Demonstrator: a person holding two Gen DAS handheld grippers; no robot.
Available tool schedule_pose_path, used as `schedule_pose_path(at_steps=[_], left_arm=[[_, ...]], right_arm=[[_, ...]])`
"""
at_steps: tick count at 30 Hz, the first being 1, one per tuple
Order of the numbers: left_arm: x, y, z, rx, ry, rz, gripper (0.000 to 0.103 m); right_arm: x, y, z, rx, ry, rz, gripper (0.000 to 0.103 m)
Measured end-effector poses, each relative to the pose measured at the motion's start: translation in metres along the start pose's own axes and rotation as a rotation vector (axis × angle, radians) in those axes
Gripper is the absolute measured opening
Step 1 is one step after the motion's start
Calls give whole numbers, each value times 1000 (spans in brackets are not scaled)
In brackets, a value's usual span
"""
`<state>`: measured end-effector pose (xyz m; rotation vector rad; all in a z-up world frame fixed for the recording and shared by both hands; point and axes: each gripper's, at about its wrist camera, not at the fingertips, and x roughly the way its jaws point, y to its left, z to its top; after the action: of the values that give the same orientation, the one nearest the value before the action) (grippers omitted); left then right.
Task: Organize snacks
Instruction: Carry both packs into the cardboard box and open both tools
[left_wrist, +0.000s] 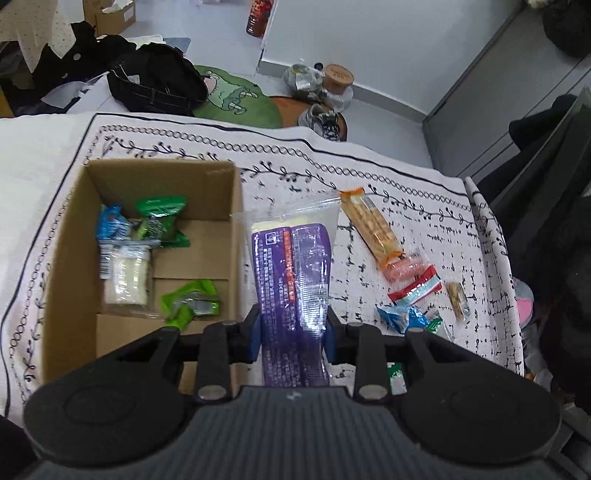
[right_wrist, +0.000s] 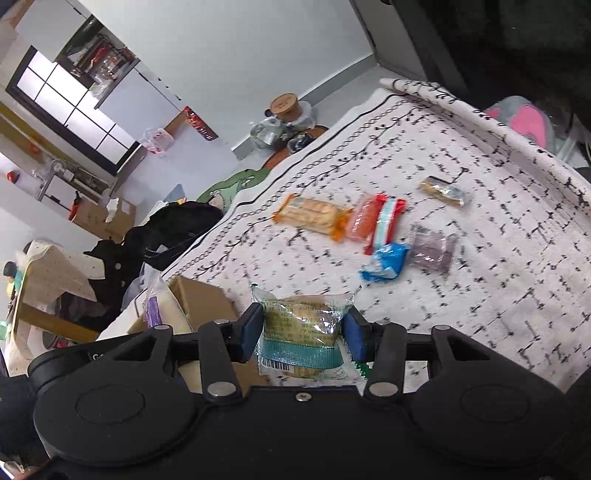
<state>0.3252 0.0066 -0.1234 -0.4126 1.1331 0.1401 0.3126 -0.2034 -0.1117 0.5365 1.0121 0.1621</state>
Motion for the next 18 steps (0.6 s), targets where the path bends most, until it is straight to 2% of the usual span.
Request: schedule_pose_path(at_steps=[18], left_arm=[[-44, 71, 15, -42, -48, 6, 31]], right_arm=[[11, 79, -26, -125, 18, 53, 46]])
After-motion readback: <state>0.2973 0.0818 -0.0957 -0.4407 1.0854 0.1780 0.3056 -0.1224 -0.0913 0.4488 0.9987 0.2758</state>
